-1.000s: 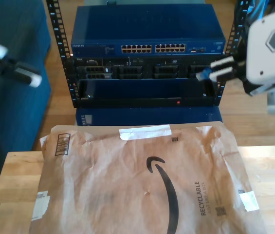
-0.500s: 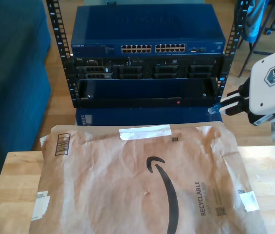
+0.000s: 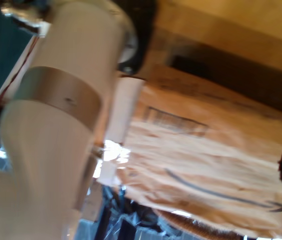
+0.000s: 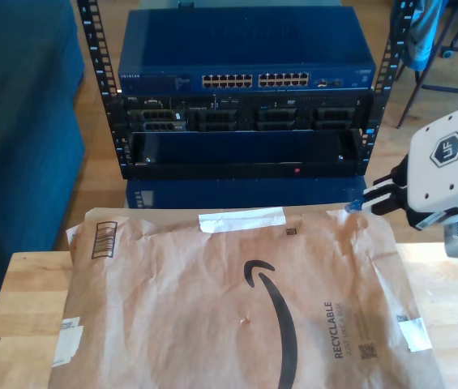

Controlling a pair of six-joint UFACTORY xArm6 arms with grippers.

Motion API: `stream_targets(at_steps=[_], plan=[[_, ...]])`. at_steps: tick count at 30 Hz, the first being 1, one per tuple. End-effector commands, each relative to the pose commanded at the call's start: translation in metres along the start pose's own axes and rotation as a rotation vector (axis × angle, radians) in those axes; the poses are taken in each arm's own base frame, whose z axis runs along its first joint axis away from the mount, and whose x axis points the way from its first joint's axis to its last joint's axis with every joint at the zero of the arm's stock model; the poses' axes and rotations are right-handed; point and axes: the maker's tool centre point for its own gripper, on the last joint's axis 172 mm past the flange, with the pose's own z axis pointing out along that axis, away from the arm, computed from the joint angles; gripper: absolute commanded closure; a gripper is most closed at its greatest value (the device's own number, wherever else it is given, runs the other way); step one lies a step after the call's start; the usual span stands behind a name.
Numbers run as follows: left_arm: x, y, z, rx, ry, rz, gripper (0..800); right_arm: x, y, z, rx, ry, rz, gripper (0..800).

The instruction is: Grab the cable and plug it in

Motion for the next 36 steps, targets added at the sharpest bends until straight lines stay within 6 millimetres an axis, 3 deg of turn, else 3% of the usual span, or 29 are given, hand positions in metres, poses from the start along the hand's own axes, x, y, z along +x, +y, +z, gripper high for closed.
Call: stream_targets(at_steps=[7,12,15,23,31,36], plan=[[0.004,-0.034,0.096,0.06,-0.047,0.091,0,0.014,0.004,0.006,-0.012,0.015,0.024,800],[0.014,-0.038,0.128,-0.004,0.001,0.12,0,0.031,0.011,0.011,-0.023,0.053,0.026,800],[0.022,-0.037,0.141,-0.013,0.034,0.135,0,0.044,0.014,0.014,-0.025,0.065,0.049,800],[0.049,-0.041,0.149,-0.114,0.143,0.102,0,0.051,0.017,0.014,-0.022,0.081,0.05,800],[0.055,-0.039,0.16,-0.125,0.203,0.135,0,0.057,0.015,0.012,-0.015,0.085,0.065,800],[0.059,-0.036,0.181,-0.124,0.213,0.168,0,0.058,0.018,0.013,-0.016,0.084,0.065,800]])
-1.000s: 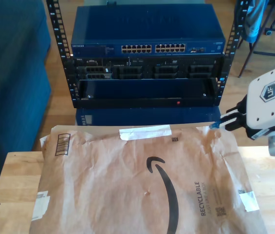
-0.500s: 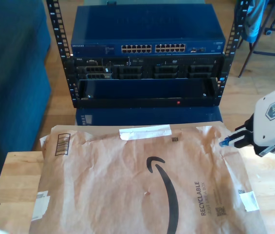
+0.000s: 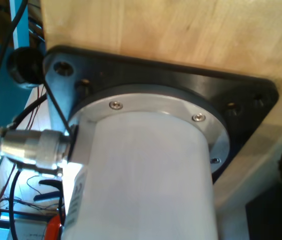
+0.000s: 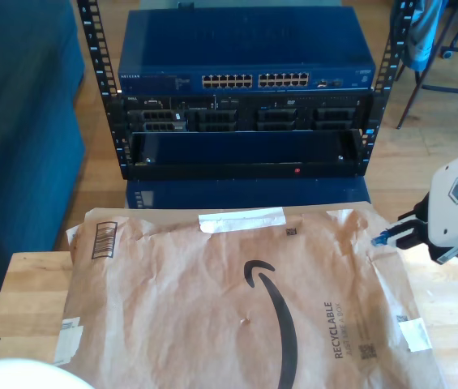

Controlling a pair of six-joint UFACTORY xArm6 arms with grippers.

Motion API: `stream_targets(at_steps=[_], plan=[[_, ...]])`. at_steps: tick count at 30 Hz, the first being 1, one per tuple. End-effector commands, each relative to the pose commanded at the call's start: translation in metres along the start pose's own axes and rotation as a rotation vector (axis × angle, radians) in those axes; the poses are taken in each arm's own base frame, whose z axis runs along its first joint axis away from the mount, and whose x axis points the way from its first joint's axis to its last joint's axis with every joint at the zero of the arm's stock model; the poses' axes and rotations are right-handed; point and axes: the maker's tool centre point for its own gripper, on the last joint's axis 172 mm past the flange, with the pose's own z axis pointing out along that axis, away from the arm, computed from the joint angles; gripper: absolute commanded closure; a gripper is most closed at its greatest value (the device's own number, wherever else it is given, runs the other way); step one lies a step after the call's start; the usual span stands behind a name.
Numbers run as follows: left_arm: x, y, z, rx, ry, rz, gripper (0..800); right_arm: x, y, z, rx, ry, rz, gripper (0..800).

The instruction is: Grab the cable and plug it in

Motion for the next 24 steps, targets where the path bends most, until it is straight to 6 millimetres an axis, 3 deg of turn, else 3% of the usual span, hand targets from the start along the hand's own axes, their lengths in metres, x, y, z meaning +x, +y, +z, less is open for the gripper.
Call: stream_targets(at_steps=[5,9,13,24], plan=[[0.015,0.002,0.028,-0.008,0.067,0.02,0,0.001,0.001,0.001,0.0,0.0,0.0,800],[0.022,0.003,0.037,-0.014,0.097,0.037,0,0.001,0.0,0.0,0.003,0.001,0.001,800],[0.031,0.001,0.04,-0.032,0.139,0.014,0,0.008,-0.001,-0.001,0.009,0.024,-0.005,800],[0.03,0.001,0.041,-0.038,0.128,0.013,0,0.011,-0.001,-0.001,0.011,0.041,-0.014,800]])
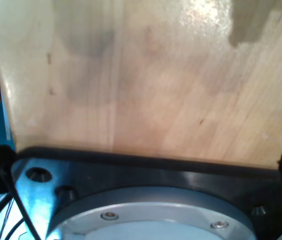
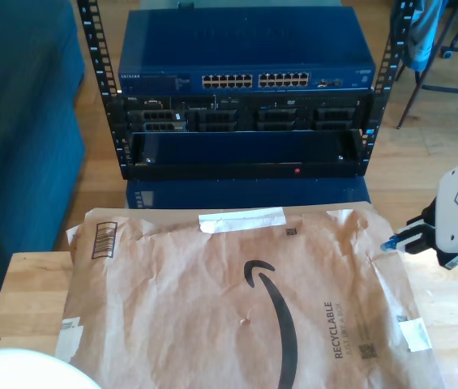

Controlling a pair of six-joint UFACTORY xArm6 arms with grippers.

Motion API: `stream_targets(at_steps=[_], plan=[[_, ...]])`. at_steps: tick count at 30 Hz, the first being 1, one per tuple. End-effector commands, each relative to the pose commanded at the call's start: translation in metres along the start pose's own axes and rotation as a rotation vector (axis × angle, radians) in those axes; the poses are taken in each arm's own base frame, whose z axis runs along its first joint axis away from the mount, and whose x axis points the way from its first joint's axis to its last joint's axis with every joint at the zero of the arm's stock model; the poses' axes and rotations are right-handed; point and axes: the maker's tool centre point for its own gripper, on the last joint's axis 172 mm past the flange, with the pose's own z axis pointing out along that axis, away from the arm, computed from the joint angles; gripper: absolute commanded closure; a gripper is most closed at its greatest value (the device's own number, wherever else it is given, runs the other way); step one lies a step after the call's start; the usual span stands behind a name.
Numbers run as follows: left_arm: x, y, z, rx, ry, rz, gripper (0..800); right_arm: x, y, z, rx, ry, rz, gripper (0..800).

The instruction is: Grab the cable and plug it in

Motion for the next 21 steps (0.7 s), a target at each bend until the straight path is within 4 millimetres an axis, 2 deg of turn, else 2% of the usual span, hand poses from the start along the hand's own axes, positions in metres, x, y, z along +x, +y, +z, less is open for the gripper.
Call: stream_targets(at_steps=[11,14,16,18,19,21], plan=[[-0.001,0.0,0.0,-0.001,-0.003,-0.001,0,-0.004,-0.008,-0.008,0.046,-0.006,-0.001,800],[0.0,0.0,0.0,-0.001,0.0,-0.001,0,-0.005,-0.024,-0.013,0.108,-0.009,-0.003,800],[-0.001,0.0,0.0,-0.001,-0.003,-0.001,0,-0.007,-0.026,-0.012,0.112,-0.013,0.001,800],[0.0,0.0,0.0,-0.001,-0.002,-0.001,0,-0.007,-0.049,-0.009,0.144,-0.012,0.042,800],[-0.001,0.0,0.0,0.0,-0.003,0.0,0,-0.012,-0.063,-0.009,0.161,-0.012,0.055,800],[0.0,0.0,0.0,-0.001,0.0,-0.001,0,-0.028,-0.067,-0.001,0.153,-0.02,0.031,800]])
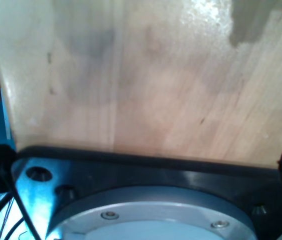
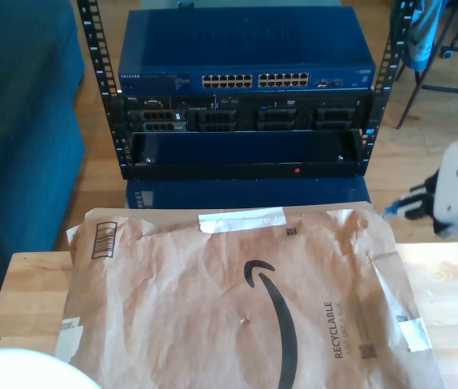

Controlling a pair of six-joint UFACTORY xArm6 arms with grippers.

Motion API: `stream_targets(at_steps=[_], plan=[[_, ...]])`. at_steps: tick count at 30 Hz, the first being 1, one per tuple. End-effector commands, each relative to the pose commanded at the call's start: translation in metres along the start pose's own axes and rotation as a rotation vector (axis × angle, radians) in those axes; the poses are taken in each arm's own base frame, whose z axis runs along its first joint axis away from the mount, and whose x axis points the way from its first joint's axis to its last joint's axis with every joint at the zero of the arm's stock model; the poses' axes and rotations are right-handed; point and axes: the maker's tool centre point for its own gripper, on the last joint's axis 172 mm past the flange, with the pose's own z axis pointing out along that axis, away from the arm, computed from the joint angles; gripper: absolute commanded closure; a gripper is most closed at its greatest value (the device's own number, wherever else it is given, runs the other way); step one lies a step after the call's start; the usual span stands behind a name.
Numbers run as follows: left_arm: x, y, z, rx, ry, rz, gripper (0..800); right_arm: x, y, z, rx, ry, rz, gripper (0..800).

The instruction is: Grab the cable and plug it in

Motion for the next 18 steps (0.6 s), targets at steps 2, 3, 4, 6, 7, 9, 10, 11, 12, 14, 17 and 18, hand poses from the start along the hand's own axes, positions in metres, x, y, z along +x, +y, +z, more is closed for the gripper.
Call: stream_targets(at_steps=[2,3,4,6,7,9,10,11,12,14,17,18], plan=[[-0.001,0.0,0.0,0.0,-0.003,0.0,0,0.002,-0.009,-0.001,0.034,0.002,-0.005,800],[-0.001,0.0,0.0,0.0,-0.003,0.0,0,0.003,-0.017,-0.002,0.065,0.003,-0.008,800],[-0.001,0.0,0.0,0.0,-0.003,0.0,0,0.004,-0.025,-0.003,0.099,0.005,-0.01,800],[-0.001,0.0,0.0,0.0,-0.003,0.0,0,0.003,-0.038,-0.009,0.15,0.005,-0.023,800],[-0.001,0.0,0.0,0.001,-0.003,0.001,0,0.004,-0.042,-0.009,0.162,0.006,-0.032,800],[-0.001,0.0,0.0,0.001,-0.003,0.001,0,0.003,-0.046,-0.01,0.172,0.009,-0.078,800],[-0.001,0.0,0.0,0.001,-0.003,0.001,0,0.003,-0.045,-0.009,0.17,0.01,-0.102,800],[0.0,0.0,0.0,0.0,-0.002,0.0,0,0.002,-0.045,-0.008,0.17,0.012,-0.115,800],[-0.001,0.0,0.0,0.0,-0.003,0.0,0,0.003,-0.045,-0.007,0.167,0.013,-0.119,800],[-0.001,0.0,0.0,0.0,-0.003,0.0,0,0.005,-0.043,-0.005,0.162,0.017,-0.125,800],[-0.001,0.0,0.0,0.001,-0.003,0.001,0,0.008,-0.043,-0.002,0.159,0.025,-0.191,800],[0.0,0.0,0.0,0.0,-0.002,0.0,0,0.011,-0.042,0.0,0.16,0.028,-0.187,800]])
